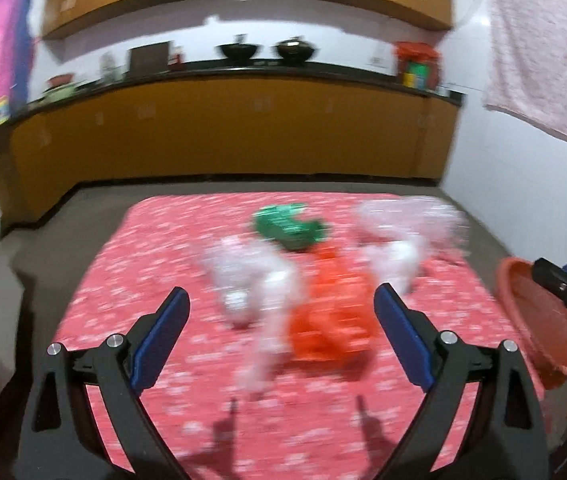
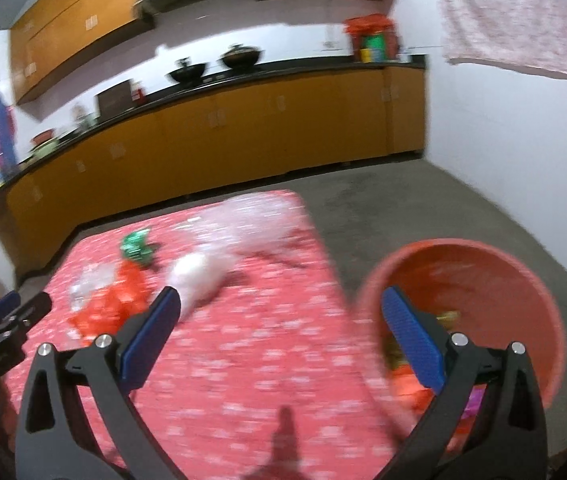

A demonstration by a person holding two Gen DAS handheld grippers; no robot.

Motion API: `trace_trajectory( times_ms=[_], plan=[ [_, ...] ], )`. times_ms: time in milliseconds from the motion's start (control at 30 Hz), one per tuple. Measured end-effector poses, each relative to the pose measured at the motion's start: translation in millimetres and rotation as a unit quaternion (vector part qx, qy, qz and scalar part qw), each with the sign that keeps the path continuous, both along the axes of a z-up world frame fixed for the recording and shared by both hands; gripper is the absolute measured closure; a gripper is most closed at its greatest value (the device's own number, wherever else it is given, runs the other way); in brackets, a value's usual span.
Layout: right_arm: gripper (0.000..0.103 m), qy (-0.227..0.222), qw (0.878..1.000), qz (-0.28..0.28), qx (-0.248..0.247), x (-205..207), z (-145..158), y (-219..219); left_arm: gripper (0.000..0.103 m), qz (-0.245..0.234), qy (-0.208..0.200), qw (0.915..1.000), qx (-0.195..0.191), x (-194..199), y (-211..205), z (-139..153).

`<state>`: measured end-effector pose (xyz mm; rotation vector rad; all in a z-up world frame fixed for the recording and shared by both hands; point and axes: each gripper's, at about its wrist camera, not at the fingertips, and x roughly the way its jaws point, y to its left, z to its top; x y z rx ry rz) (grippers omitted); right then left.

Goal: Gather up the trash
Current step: 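Grasp the clear plastic bag with the left tool while the right tool grasps a red bag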

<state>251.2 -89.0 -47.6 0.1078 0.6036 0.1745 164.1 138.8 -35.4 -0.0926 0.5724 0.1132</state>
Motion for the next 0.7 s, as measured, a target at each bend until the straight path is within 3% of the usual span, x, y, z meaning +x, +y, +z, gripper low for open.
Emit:
trace_trajectory(
  times_ms=[133, 333, 633, 700],
  plan=[
    [0.016, 0.01, 0.998, 0.057, -0.002, 9, -3, 63, 0.01, 0.048, 0.005, 0.9988, -0.007, -10, 41, -8],
    [0.028, 0.028, 0.995, 0.09, -0.013, 24, -11, 128, 0.01, 0.08, 0.011, 0.9967, -0.014, -15, 75, -16],
    [0.038, 0.076, 0.991, 0.103, -0.028, 38, -37, 156, 0.01, 0.084, 0.016, 0.9956, -0.038, -13, 95, -26],
    [0.047, 0.088, 0.99, 0.108, -0.026, 40, -42, 156, 0.01, 0.079, 0.017, 0.9958, -0.042, -11, 93, -28]
  ],
)
